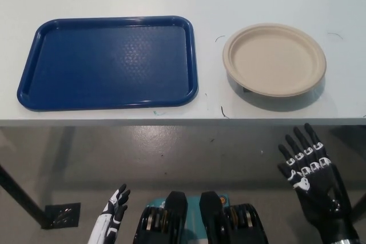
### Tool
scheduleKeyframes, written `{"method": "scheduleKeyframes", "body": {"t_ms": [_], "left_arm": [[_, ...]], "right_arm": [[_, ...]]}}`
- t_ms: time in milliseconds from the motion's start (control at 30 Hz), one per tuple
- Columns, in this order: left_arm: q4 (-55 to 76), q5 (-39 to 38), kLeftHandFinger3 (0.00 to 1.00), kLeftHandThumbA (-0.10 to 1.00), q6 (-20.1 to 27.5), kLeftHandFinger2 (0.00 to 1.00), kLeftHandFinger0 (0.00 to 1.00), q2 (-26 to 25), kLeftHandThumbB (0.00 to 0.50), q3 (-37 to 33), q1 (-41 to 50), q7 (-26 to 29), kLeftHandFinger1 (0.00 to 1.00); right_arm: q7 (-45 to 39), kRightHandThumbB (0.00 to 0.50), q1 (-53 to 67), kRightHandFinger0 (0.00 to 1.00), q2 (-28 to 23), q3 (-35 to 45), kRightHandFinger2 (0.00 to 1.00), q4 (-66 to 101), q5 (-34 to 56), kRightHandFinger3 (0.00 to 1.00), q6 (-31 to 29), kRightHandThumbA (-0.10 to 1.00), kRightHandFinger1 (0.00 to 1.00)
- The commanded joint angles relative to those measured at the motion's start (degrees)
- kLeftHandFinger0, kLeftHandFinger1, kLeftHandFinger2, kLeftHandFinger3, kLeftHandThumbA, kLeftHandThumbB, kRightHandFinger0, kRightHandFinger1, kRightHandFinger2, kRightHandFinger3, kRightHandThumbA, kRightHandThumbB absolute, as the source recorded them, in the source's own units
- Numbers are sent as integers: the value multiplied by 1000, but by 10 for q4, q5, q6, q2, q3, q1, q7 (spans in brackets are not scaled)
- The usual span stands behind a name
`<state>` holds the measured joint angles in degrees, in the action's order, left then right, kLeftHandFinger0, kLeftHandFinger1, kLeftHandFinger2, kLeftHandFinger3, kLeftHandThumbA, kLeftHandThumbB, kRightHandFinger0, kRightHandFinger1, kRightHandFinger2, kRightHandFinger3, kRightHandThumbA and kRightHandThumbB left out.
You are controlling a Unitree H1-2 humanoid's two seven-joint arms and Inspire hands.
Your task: Use the right hand to pick up a plate from a leveled surface and place it into a tray on the left side
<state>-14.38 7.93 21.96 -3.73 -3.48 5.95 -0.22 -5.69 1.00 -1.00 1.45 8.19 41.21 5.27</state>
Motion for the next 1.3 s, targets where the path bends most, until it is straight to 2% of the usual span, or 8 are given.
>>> {"method": "scheduleKeyframes", "body": {"t_ms": [0, 367, 633, 733, 867, 933, 1200, 1267], "left_arm": [[21, 8, 1000, 1000, 50, 1000, 1000, -7, 214, 3, -24, 12, 1000], [18, 6, 1000, 1000, 50, 1000, 1000, -8, 203, 2, -22, 12, 1000], [18, 3, 1000, 1000, 50, 1000, 1000, -7, 219, 2, -20, 8, 1000], [19, 2, 1000, 1000, 50, 1000, 1000, -7, 205, 3, -19, 9, 1000], [18, 4, 1000, 1000, 50, 1000, 1000, -8, 224, 1, -19, 9, 1000], [18, -1, 1000, 1000, 50, 1000, 1000, -8, 216, 1, -19, 8, 1000], [14, 3, 1000, 1000, 50, 1000, 1000, -10, 234, 2, -23, 12, 1000], [14, 9, 1000, 1000, 50, 1000, 1000, -11, 221, 0, -24, 14, 1000]], "right_arm": [[26, 330, -85, 1000, 58, 87, 1000, -41, 348, 1000, 128, 1000, 1000], [50, 338, -109, 1000, 86, 116, 1000, -52, 343, 1000, 139, 1000, 1000], [83, 336, -131, 1000, 106, 139, 1000, -48, 330, 1000, 135, 1000, 1000], [89, 336, -139, 1000, 110, 147, 1000, -51, 329, 1000, 137, 1000, 1000], [100, 342, -148, 1000, 115, 159, 1000, -57, 324, 1000, 141, 1000, 1000], [107, 342, -151, 1000, 119, 164, 1000, -60, 324, 1000, 142, 1000, 1000], [98, 334, -148, 1000, 122, 171, 1000, -81, 318, 1000, 147, 1000, 1000], [90, 334, -137, 1000, 124, 170, 1000, -86, 316, 1000, 149, 1000, 1000]]}}
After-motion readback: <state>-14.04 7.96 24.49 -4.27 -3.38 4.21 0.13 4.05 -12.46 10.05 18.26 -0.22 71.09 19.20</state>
